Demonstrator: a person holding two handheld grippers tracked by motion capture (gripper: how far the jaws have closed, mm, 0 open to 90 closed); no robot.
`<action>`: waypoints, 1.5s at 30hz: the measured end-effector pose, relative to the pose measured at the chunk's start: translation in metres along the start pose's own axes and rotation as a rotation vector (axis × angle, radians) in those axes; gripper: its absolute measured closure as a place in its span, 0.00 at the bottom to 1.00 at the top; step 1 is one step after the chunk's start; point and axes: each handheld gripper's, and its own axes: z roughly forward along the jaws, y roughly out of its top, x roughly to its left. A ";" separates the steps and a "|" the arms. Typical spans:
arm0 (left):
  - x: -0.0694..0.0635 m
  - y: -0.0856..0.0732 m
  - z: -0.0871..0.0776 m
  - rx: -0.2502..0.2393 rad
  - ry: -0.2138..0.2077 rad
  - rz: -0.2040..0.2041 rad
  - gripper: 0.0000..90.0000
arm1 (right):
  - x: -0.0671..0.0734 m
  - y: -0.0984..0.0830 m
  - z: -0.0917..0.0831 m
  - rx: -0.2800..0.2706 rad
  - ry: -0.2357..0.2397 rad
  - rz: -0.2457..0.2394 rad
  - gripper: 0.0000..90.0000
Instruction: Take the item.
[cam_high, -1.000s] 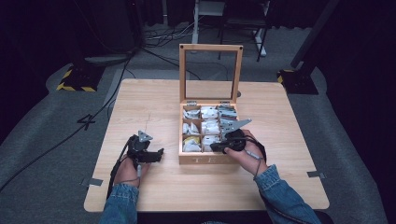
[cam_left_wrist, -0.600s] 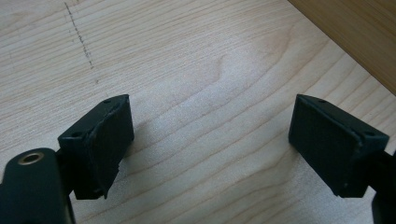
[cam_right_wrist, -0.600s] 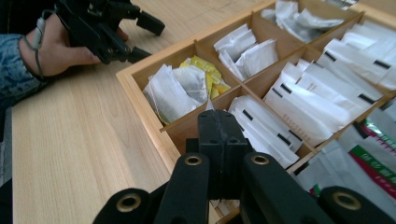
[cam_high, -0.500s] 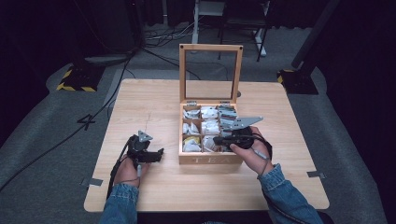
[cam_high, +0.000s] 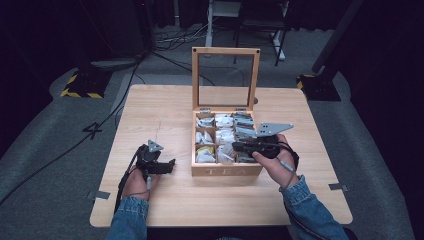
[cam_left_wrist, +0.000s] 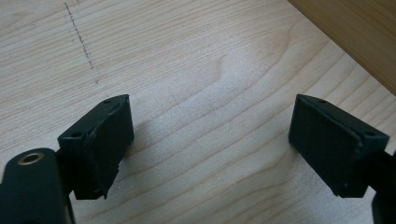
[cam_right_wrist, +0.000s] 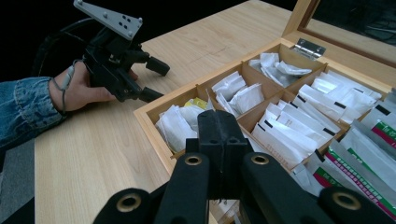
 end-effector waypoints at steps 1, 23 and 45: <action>0.000 0.000 0.000 -0.002 0.001 0.002 0.16 | 0.000 0.001 -0.002 -0.005 -0.002 0.001 1.00; 0.000 0.000 0.000 -0.001 0.002 0.004 0.16 | -0.025 0.003 -0.061 -0.100 -0.106 0.068 1.00; 0.000 0.000 0.000 -0.002 0.002 0.003 0.16 | -0.072 -0.026 -0.103 -0.099 -0.271 0.182 1.00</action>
